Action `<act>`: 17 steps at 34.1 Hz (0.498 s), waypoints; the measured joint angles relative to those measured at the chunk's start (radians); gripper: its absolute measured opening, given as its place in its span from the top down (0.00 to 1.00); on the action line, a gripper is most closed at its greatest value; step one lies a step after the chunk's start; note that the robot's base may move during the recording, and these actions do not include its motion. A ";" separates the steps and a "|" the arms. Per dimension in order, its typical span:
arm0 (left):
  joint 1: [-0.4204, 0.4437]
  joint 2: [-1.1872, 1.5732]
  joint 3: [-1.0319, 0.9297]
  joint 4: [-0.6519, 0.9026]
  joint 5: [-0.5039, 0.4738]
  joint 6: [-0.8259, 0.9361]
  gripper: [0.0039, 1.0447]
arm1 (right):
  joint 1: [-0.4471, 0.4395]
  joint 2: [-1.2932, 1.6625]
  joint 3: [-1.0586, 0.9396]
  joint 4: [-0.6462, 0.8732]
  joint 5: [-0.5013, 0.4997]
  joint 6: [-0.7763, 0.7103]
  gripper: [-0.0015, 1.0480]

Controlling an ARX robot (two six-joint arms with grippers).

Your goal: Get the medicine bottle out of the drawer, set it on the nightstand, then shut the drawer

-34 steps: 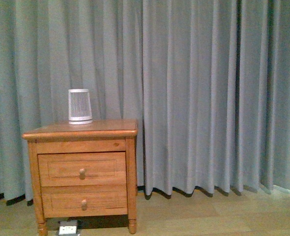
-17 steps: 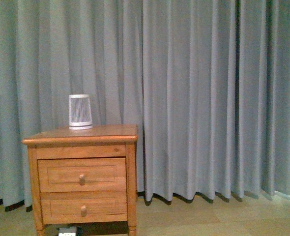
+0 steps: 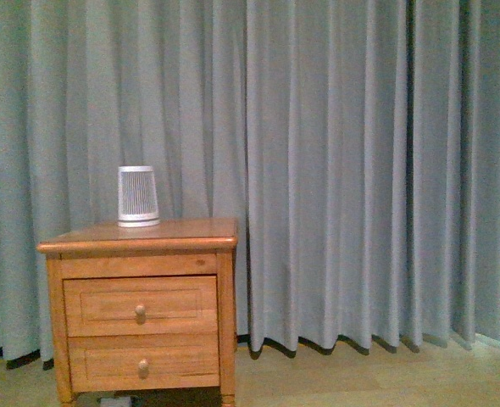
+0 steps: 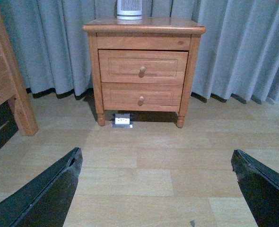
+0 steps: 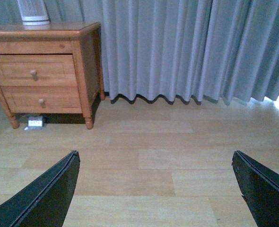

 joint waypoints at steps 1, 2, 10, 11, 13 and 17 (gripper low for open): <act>0.000 0.000 0.000 0.000 0.000 0.000 0.06 | 0.000 0.000 0.000 0.000 0.000 0.000 0.07; 0.000 0.000 0.000 0.000 0.000 0.000 0.06 | 0.000 0.000 0.000 0.000 0.000 0.000 0.07; 0.000 0.000 0.000 0.000 0.000 0.000 0.06 | 0.000 0.000 0.000 0.000 0.000 0.000 0.07; 0.000 0.000 0.000 0.000 0.000 0.000 0.06 | 0.000 0.000 0.000 0.000 0.000 0.000 0.07; 0.000 0.000 0.000 0.000 0.000 0.000 0.06 | 0.000 0.000 0.000 0.000 0.000 0.000 0.07; 0.000 0.000 0.000 0.000 0.000 0.000 0.06 | 0.000 0.000 0.000 0.000 0.000 0.000 0.07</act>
